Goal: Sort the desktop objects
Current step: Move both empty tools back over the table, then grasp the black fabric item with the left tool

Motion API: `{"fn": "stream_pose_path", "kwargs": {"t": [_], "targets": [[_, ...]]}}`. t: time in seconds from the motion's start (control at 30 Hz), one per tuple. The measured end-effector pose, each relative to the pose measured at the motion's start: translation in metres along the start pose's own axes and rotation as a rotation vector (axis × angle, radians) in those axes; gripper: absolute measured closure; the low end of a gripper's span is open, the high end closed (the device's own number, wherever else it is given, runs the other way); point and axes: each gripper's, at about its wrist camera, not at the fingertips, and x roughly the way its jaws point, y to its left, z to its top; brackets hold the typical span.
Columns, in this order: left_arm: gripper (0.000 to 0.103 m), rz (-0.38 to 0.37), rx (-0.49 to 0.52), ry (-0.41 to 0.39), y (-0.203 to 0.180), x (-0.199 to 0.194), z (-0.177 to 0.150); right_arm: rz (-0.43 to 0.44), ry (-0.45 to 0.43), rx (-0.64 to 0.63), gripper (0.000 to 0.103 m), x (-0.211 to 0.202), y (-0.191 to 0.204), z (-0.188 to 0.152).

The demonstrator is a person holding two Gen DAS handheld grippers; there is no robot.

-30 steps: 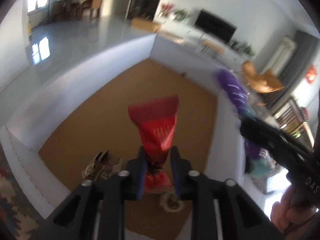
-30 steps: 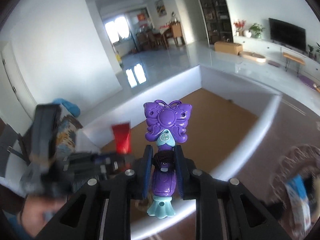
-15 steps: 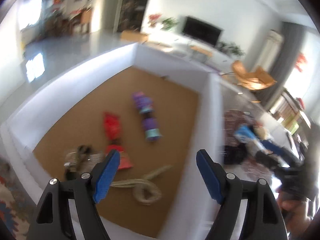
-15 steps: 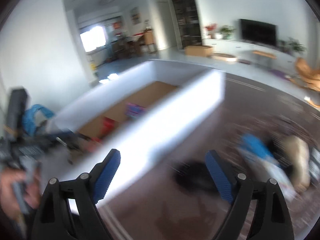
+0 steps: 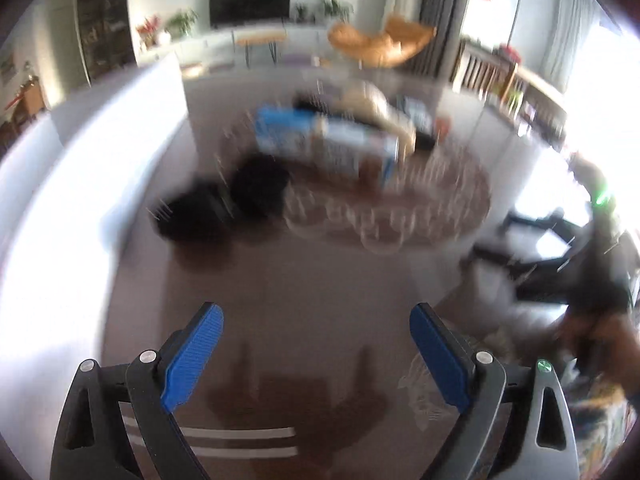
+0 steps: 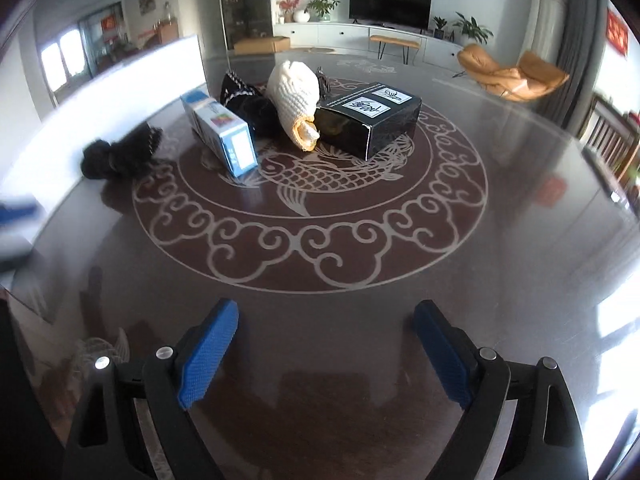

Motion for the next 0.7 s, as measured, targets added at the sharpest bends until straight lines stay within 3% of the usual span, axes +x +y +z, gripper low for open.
{"fn": "stream_pose_path", "kwargs": {"t": [0.07,0.1,0.13,0.2,0.37,0.5,0.7], "targets": [[0.007,0.046,0.013,0.076,-0.003,0.021,-0.012,-0.013,-0.01,-0.004,0.012,0.0,-0.004,-0.003],[0.005,0.082,0.046,0.064,-0.007,0.021,-0.012,-0.013,-0.008,-0.006,0.006,0.001,-0.003,-0.002],[0.005,0.081,0.061,0.064,-0.01,0.022,-0.011,-0.015,0.001,-0.012,0.0,0.004,-0.001,-0.001],[0.0,0.039,0.062,0.075,-0.007,0.028,-0.011,-0.009,0.015,-0.01,0.0,0.007,-0.003,-0.001],[0.0,0.04,0.057,0.027,-0.003,0.027,-0.014,-0.013,0.014,-0.009,0.0,0.006,-0.002,-0.002],[0.0,0.049,0.063,0.046,-0.001,0.023,-0.009,-0.014,0.014,-0.009,0.0,0.006,-0.001,-0.002],[0.0,0.114,0.189,-0.099,-0.002,-0.015,0.034,-0.014,0.014,-0.009,0.0,0.006,0.0,-0.002]]}}
